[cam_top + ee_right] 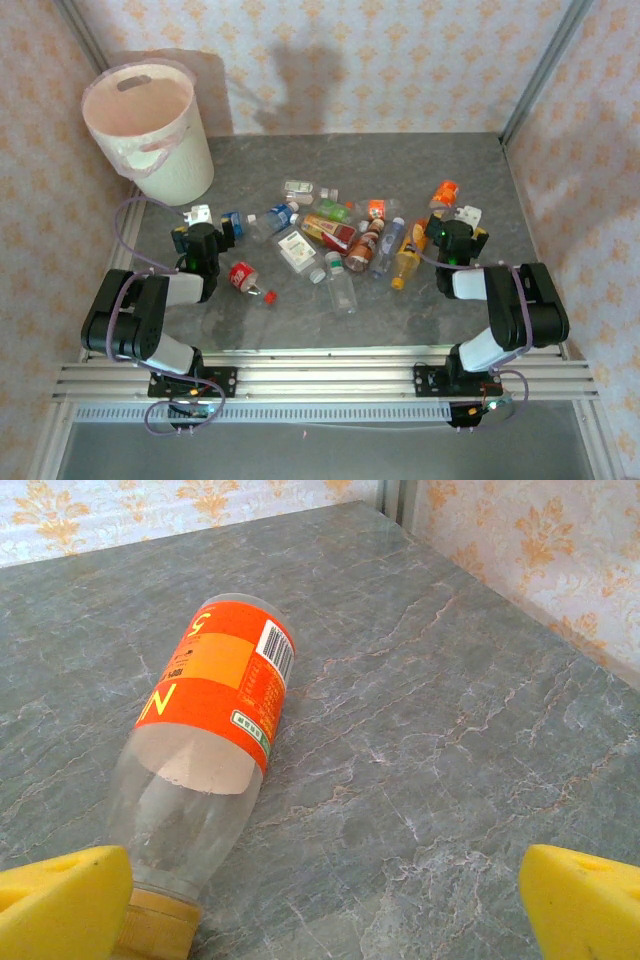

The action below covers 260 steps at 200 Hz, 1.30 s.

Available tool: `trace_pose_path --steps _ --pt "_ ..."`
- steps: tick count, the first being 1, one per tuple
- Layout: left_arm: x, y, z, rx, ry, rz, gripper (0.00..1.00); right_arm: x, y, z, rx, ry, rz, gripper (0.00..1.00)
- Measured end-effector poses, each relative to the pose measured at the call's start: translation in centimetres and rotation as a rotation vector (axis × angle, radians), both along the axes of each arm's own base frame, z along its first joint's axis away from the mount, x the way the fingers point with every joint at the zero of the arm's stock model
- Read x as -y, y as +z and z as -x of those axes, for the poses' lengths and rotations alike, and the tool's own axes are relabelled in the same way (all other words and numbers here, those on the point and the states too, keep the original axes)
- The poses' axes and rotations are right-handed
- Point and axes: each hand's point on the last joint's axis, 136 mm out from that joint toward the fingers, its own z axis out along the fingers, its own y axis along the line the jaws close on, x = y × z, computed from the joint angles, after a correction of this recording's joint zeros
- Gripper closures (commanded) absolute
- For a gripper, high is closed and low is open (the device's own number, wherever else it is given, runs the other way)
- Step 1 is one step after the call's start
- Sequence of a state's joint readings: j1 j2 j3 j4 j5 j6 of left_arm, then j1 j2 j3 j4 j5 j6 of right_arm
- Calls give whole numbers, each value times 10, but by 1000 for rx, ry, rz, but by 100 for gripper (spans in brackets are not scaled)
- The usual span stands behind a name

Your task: Put the plastic bottles in the bin

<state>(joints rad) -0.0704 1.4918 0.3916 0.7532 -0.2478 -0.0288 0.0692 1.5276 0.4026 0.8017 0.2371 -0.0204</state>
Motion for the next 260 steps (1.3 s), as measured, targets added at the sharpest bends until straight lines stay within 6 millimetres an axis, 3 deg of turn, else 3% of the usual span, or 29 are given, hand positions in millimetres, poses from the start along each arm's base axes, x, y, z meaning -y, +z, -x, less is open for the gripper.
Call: trace_pose_path --steps 80,102,130,157,180,211,228,260 --pt "0 3 -1 -38 3 -4 0 -1 4 2 -6 5 -2 1" --pt "0 38 -4 16 5 0 0 -1 23 6 -1 7 -4 1" --pt "-5 84 9 111 42 31 0 -1 67 4 49 -14 -61 1" --pt "-14 101 26 124 128 107 0 -10 97 7 51 -6 -192 1" --pt "-19 107 38 82 226 220 0 -28 98 15 -5 39 -334 1" --pt "-14 99 54 -21 308 379 0 -50 72 37 -152 56 -514 1" --pt "-3 80 64 -111 315 471 0 -59 62 51 -216 53 -591 1" --pt "18 39 87 -305 350 605 0 -67 62 69 -244 51 -672 1"
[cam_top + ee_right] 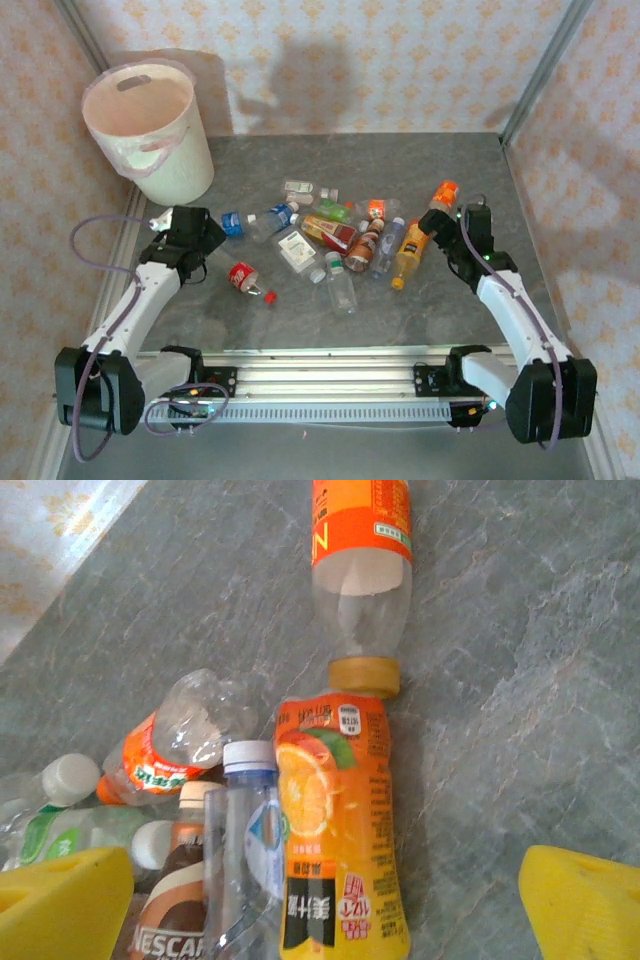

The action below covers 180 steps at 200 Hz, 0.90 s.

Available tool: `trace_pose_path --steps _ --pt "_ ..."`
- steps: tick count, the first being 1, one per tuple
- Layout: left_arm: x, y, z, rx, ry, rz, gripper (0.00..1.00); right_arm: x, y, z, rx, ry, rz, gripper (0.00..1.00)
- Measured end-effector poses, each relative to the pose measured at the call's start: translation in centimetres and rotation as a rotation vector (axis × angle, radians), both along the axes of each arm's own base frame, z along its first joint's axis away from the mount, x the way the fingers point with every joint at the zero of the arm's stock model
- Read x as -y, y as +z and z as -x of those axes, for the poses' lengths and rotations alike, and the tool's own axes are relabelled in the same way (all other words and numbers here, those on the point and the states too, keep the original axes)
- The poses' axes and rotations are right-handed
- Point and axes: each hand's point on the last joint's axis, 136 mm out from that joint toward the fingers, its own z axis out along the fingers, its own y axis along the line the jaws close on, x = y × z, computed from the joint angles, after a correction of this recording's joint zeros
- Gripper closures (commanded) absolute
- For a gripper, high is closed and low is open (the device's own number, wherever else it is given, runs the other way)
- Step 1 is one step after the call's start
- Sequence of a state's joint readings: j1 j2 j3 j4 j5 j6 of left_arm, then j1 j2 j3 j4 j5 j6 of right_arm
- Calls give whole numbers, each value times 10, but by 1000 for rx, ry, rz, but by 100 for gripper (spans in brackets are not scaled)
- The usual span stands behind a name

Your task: Put the plastic bottles in the bin

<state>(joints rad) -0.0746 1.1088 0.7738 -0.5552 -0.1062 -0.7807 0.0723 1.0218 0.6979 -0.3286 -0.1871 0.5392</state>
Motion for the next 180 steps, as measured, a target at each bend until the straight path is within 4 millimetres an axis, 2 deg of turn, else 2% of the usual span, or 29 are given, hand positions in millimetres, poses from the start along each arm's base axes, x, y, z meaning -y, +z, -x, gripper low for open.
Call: trace_pose_path --steps 21,43,58,104,150,180 --pt "15 -5 11 -80 -17 41 0 -2 -1 8 -9 2 -16 1" --pt "39 12 5 -89 -83 53 0 -3 -3 12 -26 10 -23 1" --pt "47 21 -3 -85 -109 56 0 -3 -5 14 -32 9 -20 1" --pt "42 24 -35 -142 -92 -16 0 -1 4 17 7 1 -18 1" --pt "11 18 -71 -127 74 29 0 0 9 18 24 -1 -13 1" --pt "26 9 -98 -110 134 107 0 2 8 20 18 -14 -7 1"
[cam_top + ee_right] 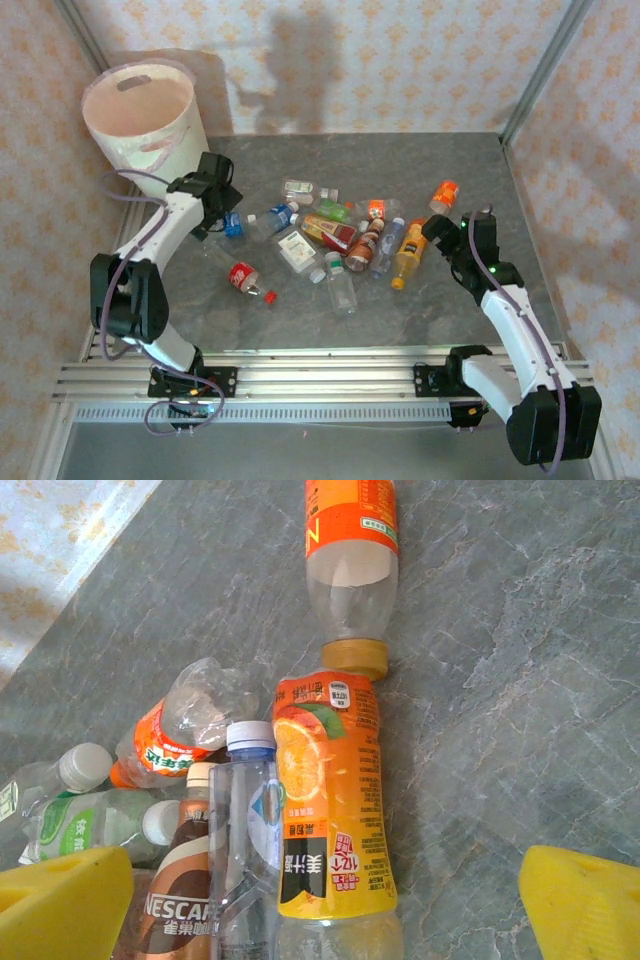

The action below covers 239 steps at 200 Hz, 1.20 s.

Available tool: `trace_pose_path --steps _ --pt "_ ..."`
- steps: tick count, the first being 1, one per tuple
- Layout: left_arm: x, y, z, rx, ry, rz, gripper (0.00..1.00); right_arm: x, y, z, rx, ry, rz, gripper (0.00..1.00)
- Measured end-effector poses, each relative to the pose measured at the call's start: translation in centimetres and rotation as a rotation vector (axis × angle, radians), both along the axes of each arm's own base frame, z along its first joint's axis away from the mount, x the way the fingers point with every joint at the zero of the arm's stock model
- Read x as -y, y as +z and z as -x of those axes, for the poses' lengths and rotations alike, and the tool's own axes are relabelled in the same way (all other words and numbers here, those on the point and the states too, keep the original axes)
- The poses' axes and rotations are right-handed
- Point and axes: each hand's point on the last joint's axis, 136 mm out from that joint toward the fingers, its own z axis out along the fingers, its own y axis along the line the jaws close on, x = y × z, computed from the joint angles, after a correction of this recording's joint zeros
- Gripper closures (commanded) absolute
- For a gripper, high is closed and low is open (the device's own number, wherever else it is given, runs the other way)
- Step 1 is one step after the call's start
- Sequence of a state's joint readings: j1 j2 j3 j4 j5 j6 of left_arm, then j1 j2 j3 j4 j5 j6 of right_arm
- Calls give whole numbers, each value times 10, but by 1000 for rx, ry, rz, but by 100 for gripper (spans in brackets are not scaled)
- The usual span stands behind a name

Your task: Put the plastic bottles in the bin

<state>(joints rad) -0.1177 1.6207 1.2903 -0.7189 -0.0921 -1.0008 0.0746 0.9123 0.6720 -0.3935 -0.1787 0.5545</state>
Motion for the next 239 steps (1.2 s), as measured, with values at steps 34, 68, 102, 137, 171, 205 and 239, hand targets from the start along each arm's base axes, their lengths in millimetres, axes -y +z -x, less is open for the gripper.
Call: trace_pose_path --steps 34,68,102,137,171,205,239 --pt "10 -9 -15 15 111 72 0 1 0 3 -1 -12 -8 1" --pt "14 -19 -18 25 228 152 0 3 -7 8 -17 -29 -12 1" --pt "20 -36 -20 -1 289 202 0 3 -20 15 -56 -37 -15 1" --pt "20 -43 -20 4 330 218 0 4 -21 16 -59 -39 -13 1" --pt "16 -53 -26 -3 343 182 2 4 -19 17 -51 -39 -13 1" --pt "11 -69 -25 -28 374 157 4 7 -20 23 -52 -49 -3 1" --pt "9 -80 -31 -28 383 136 6 9 -19 26 -51 -55 9 1"
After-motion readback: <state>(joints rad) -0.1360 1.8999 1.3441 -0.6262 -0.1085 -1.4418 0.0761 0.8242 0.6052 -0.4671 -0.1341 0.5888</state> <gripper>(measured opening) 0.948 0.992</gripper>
